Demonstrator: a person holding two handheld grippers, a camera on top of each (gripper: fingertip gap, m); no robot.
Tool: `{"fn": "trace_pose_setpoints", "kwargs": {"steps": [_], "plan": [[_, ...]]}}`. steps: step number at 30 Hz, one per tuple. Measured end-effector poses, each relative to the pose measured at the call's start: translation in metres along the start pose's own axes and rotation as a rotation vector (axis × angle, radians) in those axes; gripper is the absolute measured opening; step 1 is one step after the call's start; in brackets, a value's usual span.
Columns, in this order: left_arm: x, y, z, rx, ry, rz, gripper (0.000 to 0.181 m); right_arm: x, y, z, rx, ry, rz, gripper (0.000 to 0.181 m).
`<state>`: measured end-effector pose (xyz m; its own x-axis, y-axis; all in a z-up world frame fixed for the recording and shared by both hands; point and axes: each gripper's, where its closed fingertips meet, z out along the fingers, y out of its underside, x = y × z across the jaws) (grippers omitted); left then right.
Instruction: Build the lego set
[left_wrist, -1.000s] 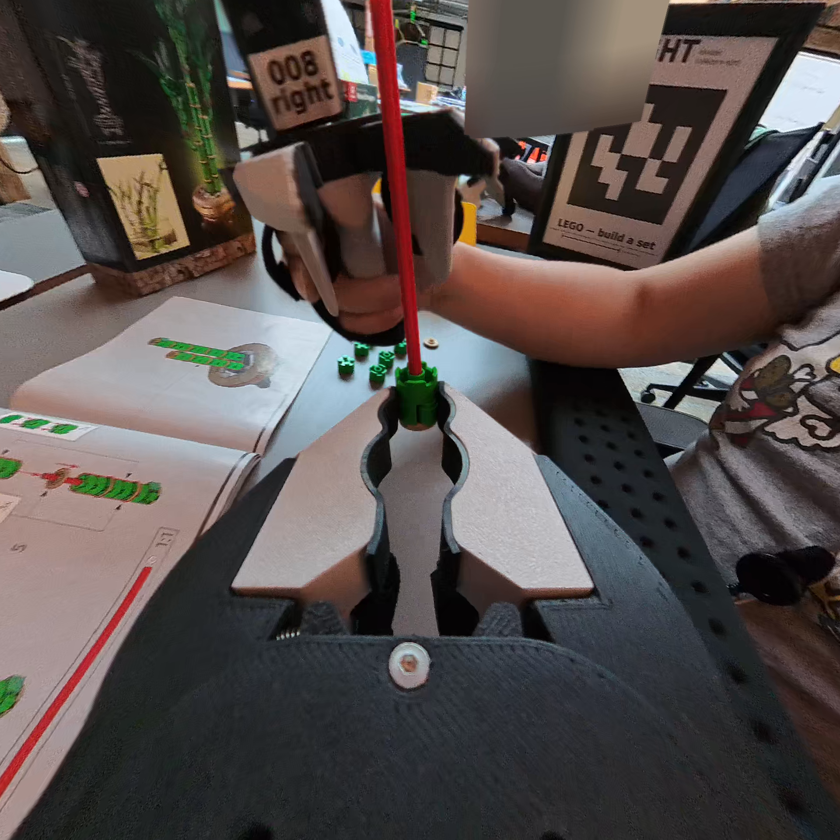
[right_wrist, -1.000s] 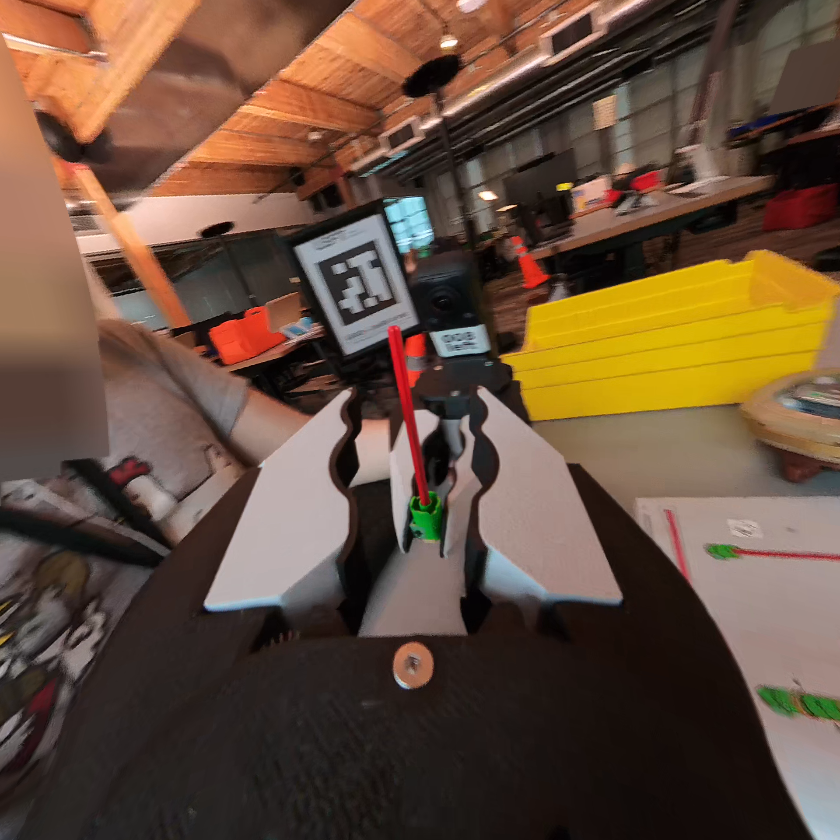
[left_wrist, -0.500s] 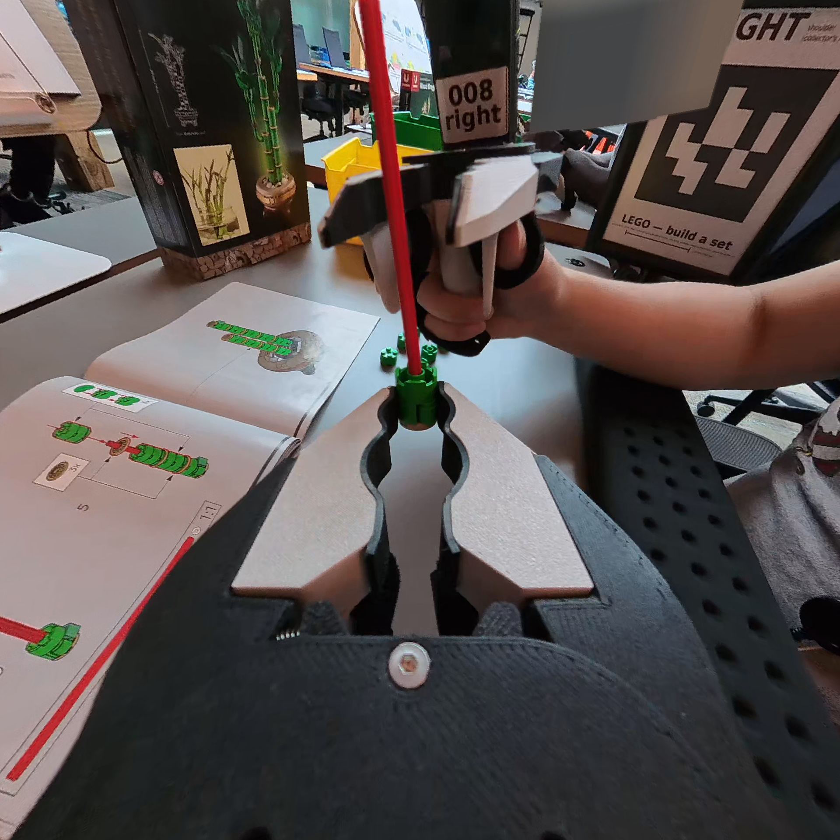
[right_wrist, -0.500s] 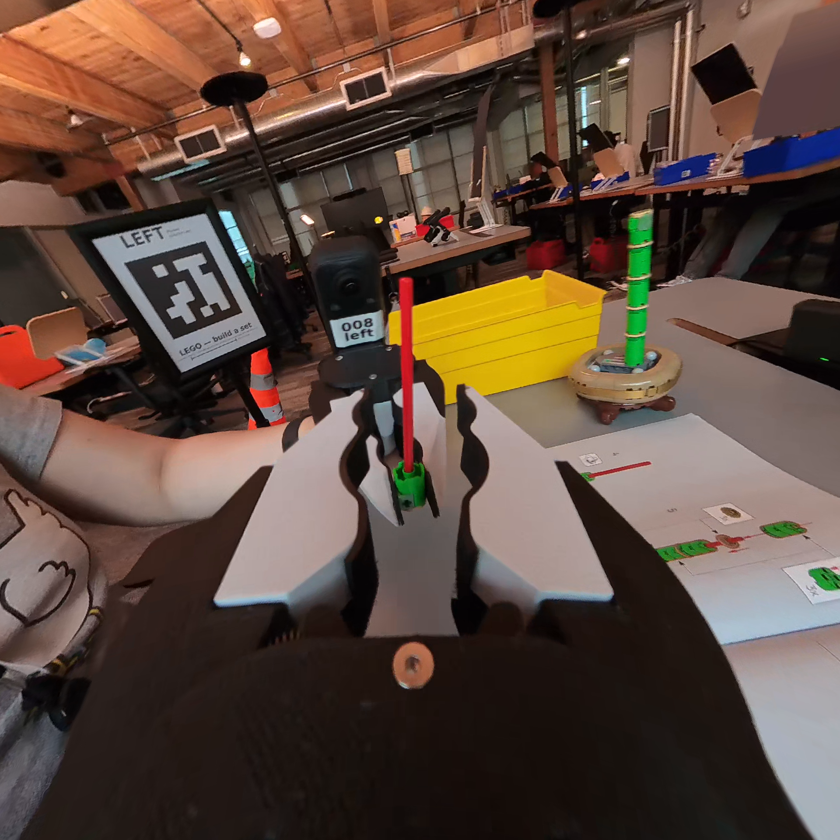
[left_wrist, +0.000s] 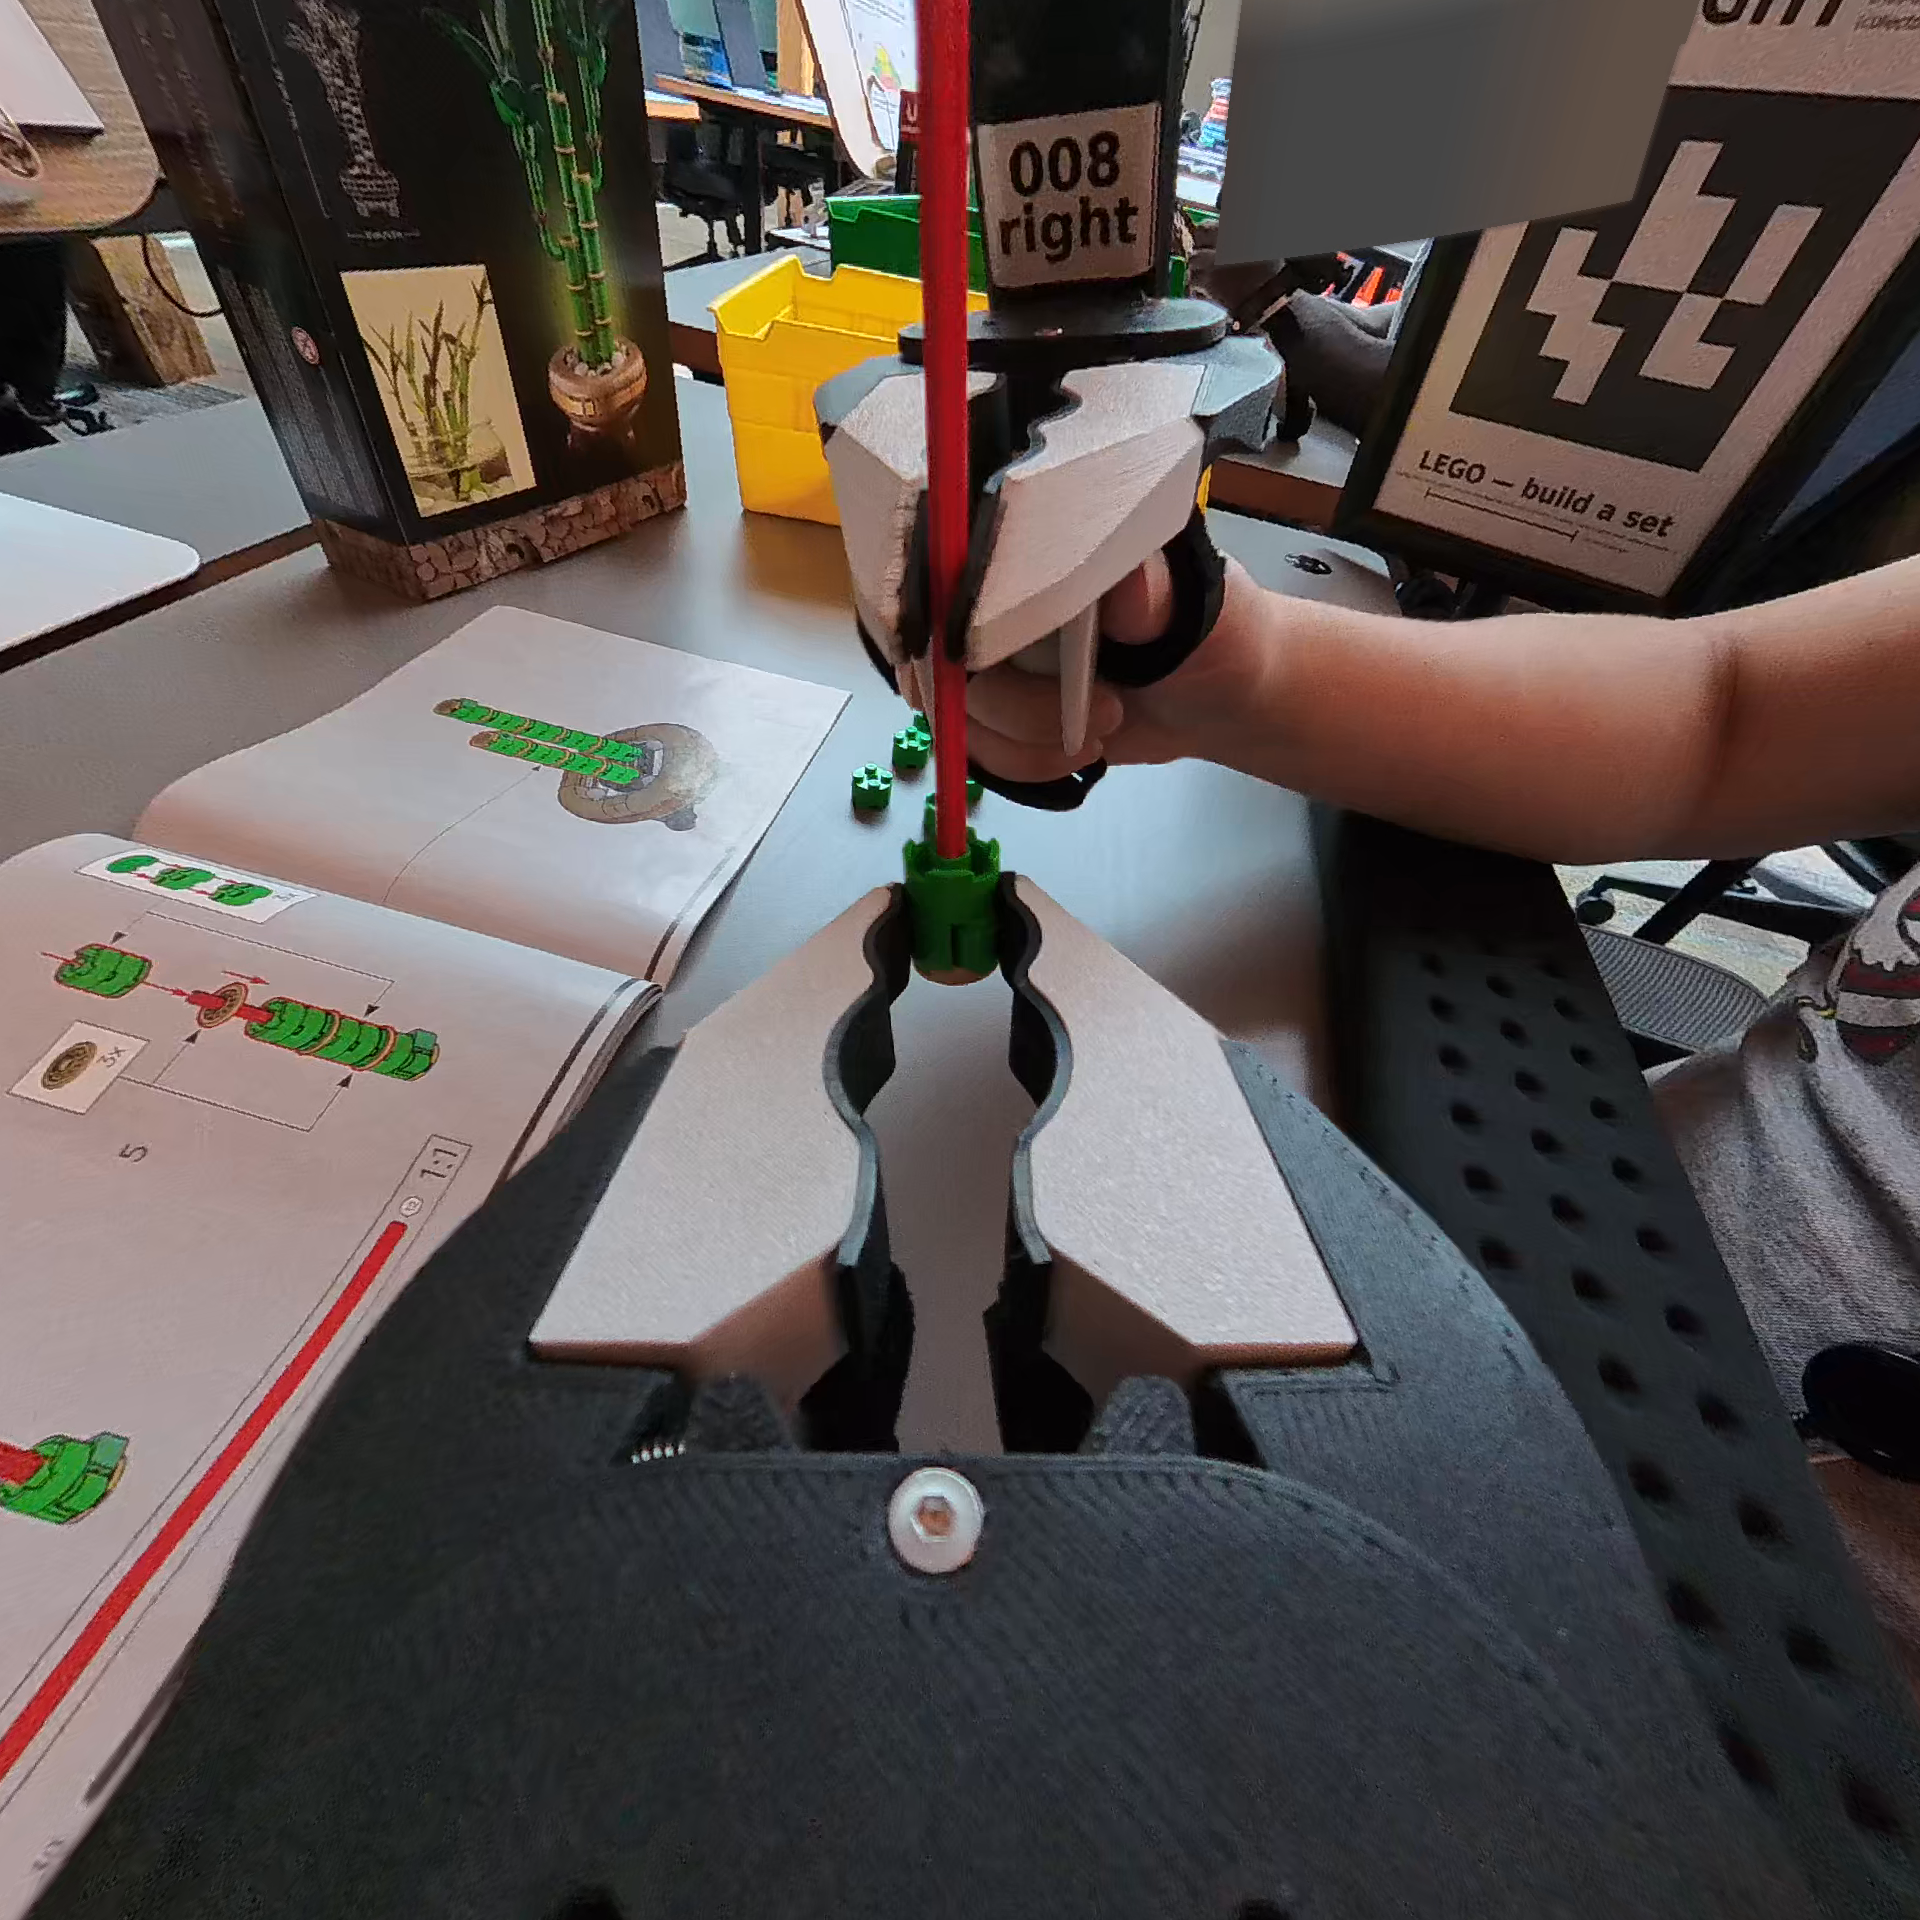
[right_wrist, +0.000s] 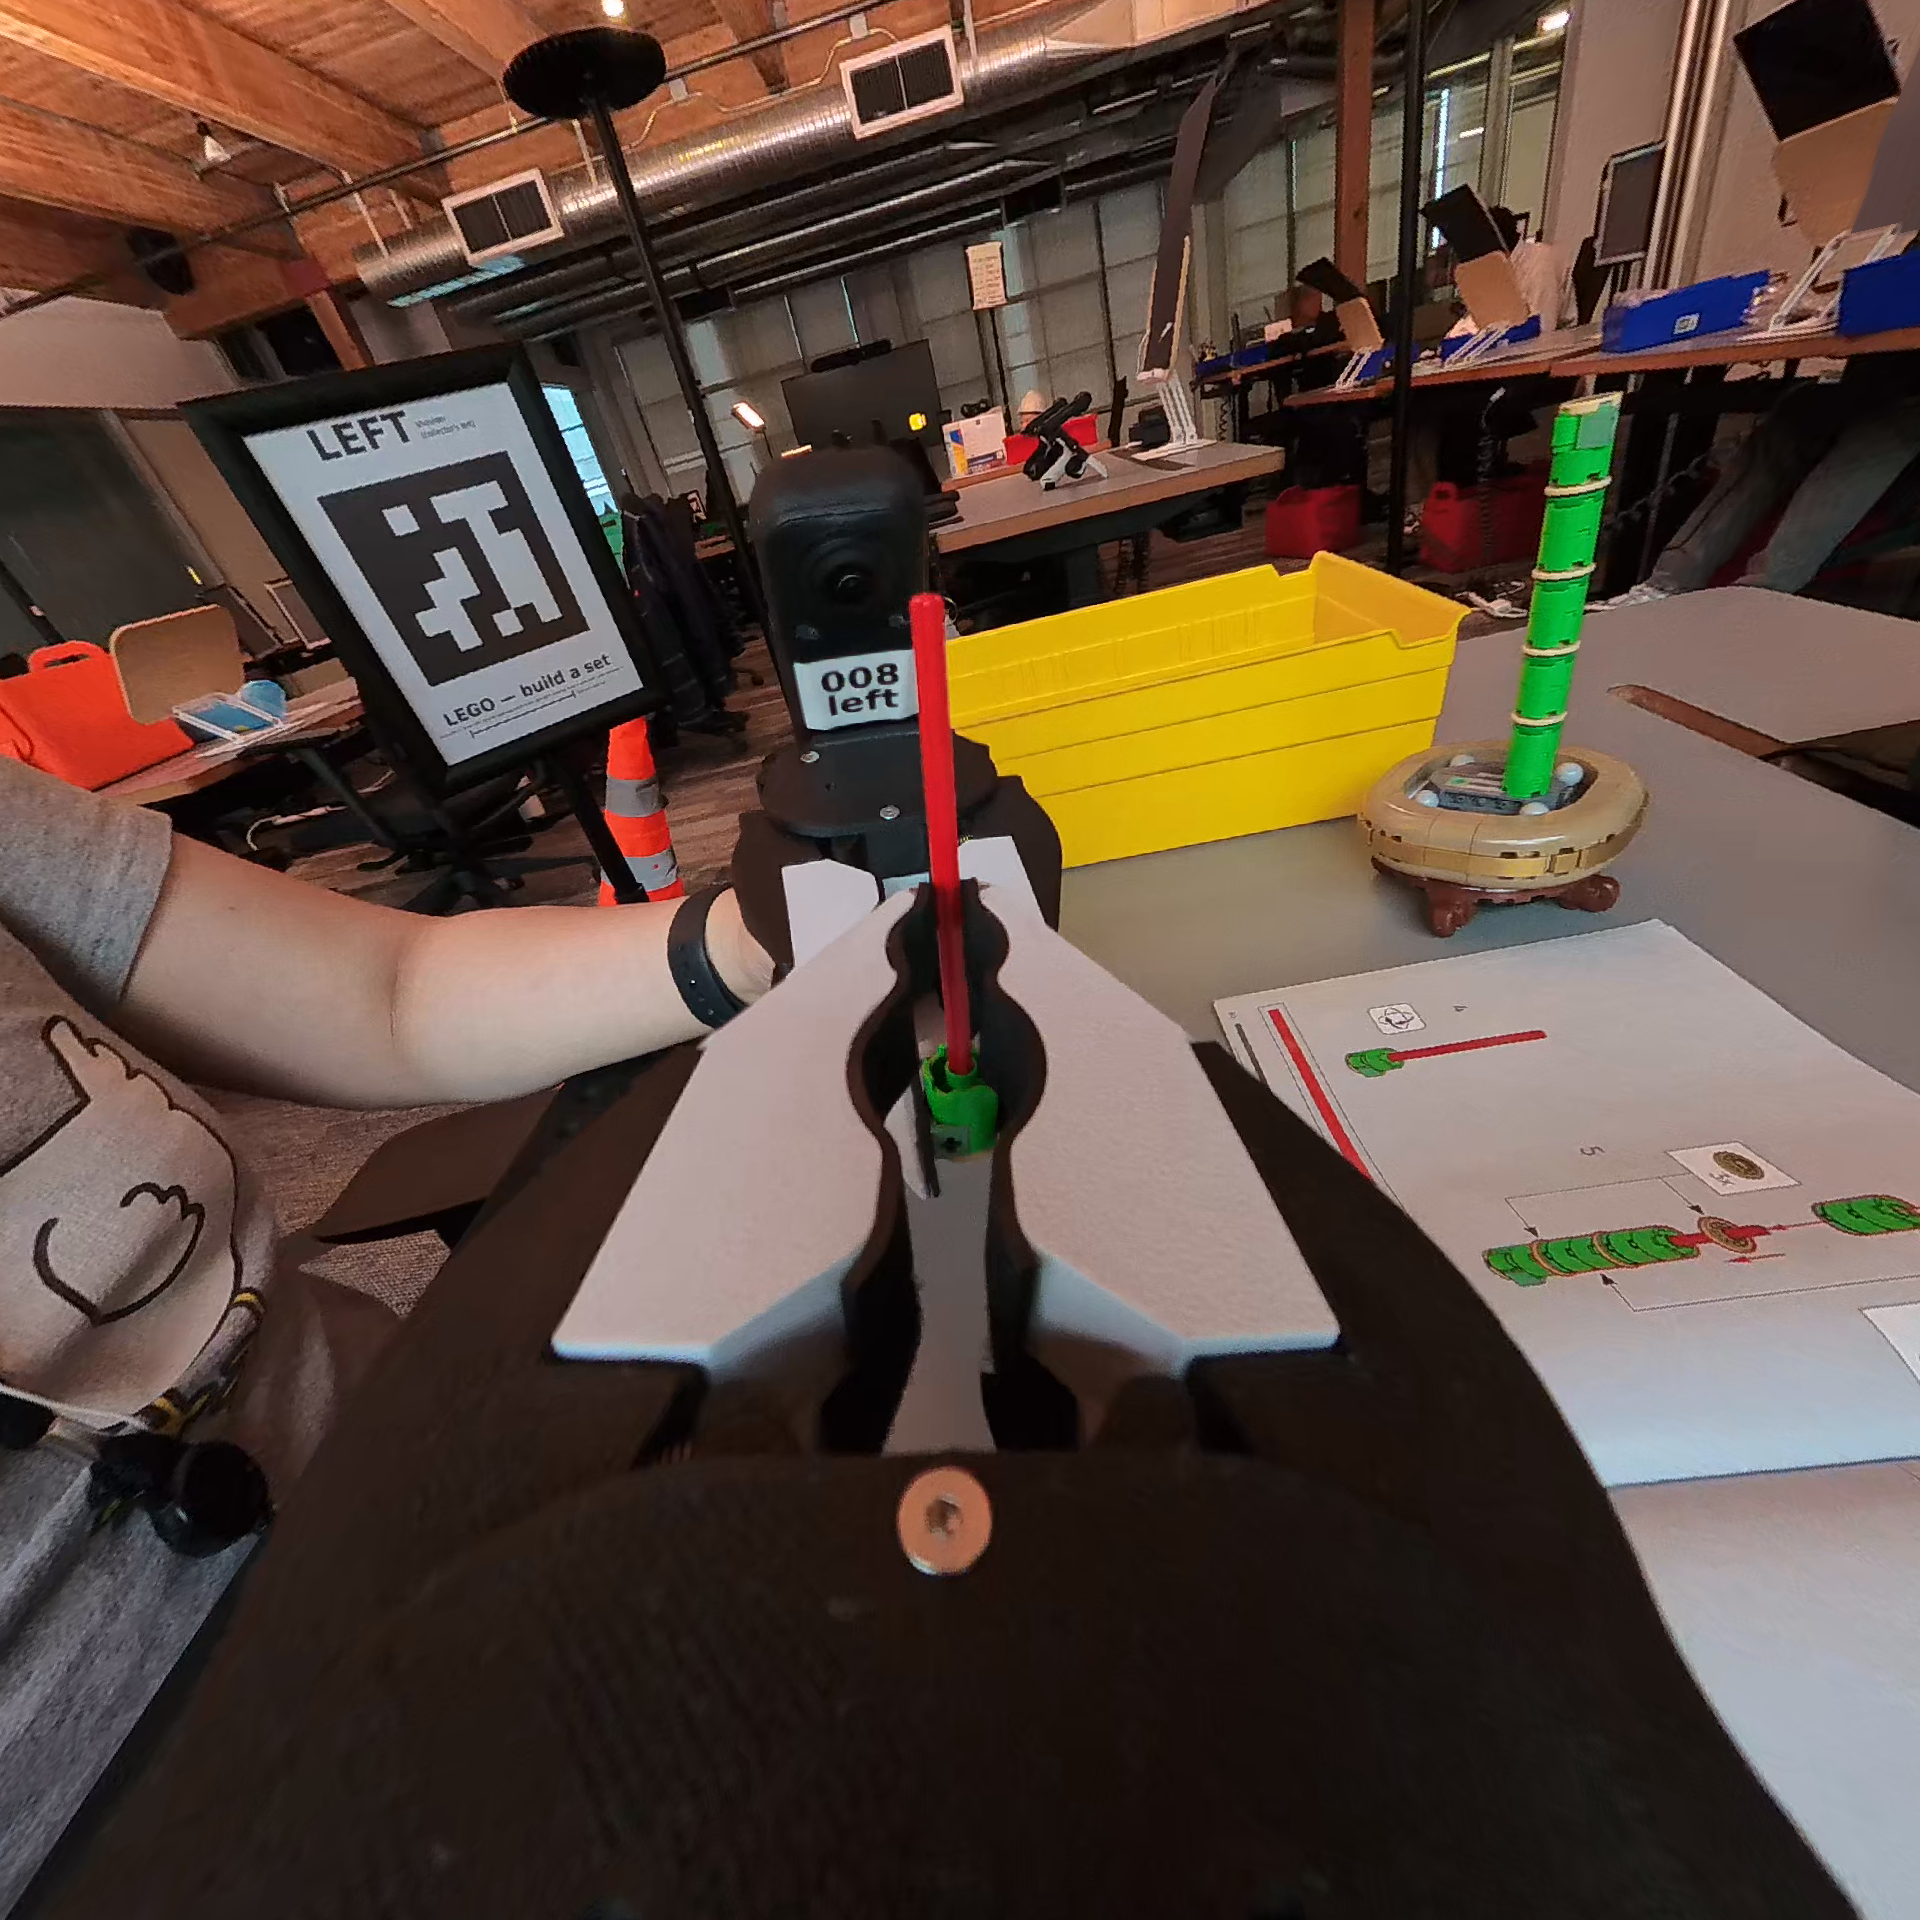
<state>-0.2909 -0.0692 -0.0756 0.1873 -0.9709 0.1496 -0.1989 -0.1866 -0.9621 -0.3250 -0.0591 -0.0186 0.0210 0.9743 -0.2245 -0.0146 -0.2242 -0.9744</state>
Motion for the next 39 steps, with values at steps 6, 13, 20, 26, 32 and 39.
{"fn": "trace_pose_setpoints", "kwargs": {"steps": [6,13,20,26,32,39], "plan": [[-0.003,0.007,0.001,-0.012,0.004,-0.032,0.015,0.006,0.008,-0.003,0.033,0.015,0.055,0.002],[-0.004,0.027,0.002,-0.064,0.001,-0.044,0.015,0.011,0.025,0.003,0.037,0.015,0.061,0.002],[-0.006,0.033,-0.001,-0.061,0.011,-0.092,0.015,0.013,0.029,0.004,0.148,-0.013,0.085,0.002],[-0.009,0.038,0.001,-0.079,0.015,-0.119,0.015,0.017,0.033,0.000,0.185,-0.023,0.087,0.002],[-0.008,0.039,0.001,-0.089,0.029,-0.146,0.015,0.018,0.035,0.001,0.178,-0.043,0.132,0.002],[-0.007,0.044,0.003,-0.119,0.035,-0.165,0.015,0.021,0.041,0.004,0.141,-0.044,0.191,0.002]]}}
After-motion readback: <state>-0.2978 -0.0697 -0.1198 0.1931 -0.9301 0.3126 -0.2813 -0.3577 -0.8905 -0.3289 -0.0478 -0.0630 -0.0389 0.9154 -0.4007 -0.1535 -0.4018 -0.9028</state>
